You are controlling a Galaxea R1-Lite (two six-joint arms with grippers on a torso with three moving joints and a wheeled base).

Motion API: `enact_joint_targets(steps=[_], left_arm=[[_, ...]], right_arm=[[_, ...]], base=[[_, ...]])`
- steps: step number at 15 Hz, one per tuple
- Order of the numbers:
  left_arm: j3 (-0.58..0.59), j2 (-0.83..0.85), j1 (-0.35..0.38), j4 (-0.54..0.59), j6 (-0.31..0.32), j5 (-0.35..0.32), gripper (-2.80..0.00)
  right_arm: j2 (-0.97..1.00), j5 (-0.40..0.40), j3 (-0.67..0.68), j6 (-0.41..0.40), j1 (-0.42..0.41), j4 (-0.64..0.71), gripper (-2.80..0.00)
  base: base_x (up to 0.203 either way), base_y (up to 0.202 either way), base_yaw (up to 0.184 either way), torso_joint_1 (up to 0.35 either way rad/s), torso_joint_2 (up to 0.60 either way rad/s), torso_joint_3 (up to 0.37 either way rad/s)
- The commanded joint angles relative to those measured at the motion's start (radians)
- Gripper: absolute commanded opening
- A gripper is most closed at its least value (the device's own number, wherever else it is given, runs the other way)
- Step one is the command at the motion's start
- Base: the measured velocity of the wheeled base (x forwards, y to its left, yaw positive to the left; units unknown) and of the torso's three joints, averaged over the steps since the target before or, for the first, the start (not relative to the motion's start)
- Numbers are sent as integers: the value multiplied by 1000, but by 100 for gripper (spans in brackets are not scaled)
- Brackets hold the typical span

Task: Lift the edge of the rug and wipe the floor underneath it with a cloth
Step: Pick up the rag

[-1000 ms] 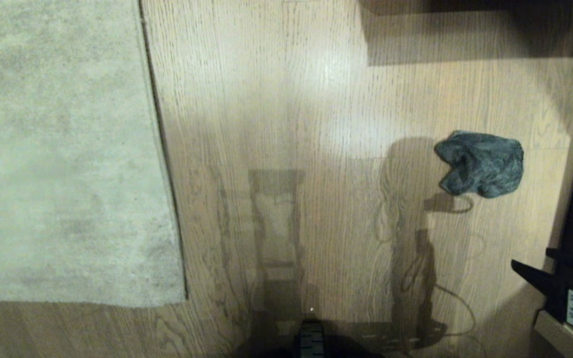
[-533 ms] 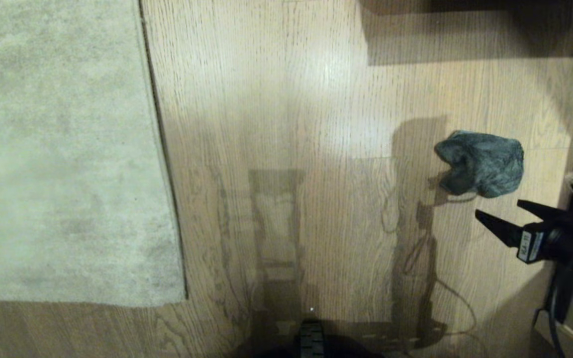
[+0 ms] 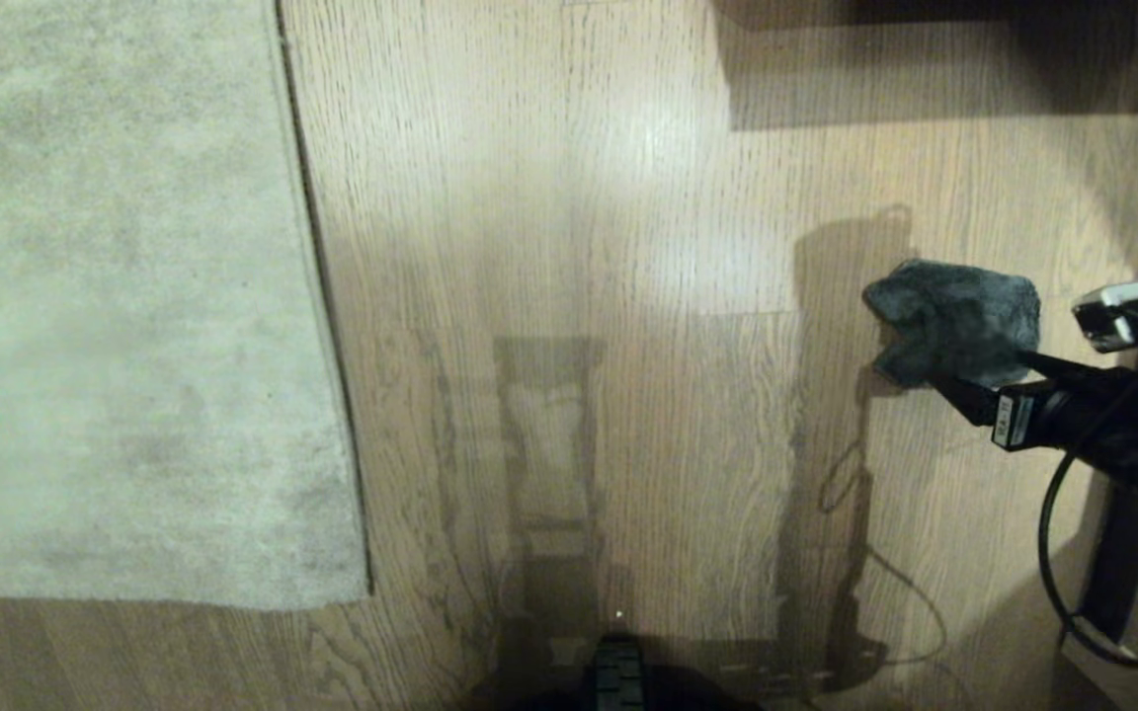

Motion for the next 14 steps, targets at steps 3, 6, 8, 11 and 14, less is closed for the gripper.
enact_joint_targets(steps=[3, 6, 8, 11, 14], left_arm=[[0, 0, 0, 0, 0, 0, -280], [0, 0, 0, 0, 0, 0, -280], [0, 0, 0, 0, 0, 0, -280], [0, 0, 0, 0, 0, 0, -280], [0, 0, 0, 0, 0, 0, -280]], right_arm=[[140, 2, -108, -43, -83, -10, 0], [192, 7, -169, -24, -94, -12, 0], [213, 9, -205, -15, -93, -12, 0], [229, 9, -234, -15, -93, -12, 0], [221, 9, -225, -18, -93, -16, -280]], base=[[0, 0, 0, 0, 0, 0], [0, 0, 0, 0, 0, 0], [0, 0, 0, 0, 0, 0], [0, 0, 0, 0, 0, 0], [0, 0, 0, 0, 0, 0]])
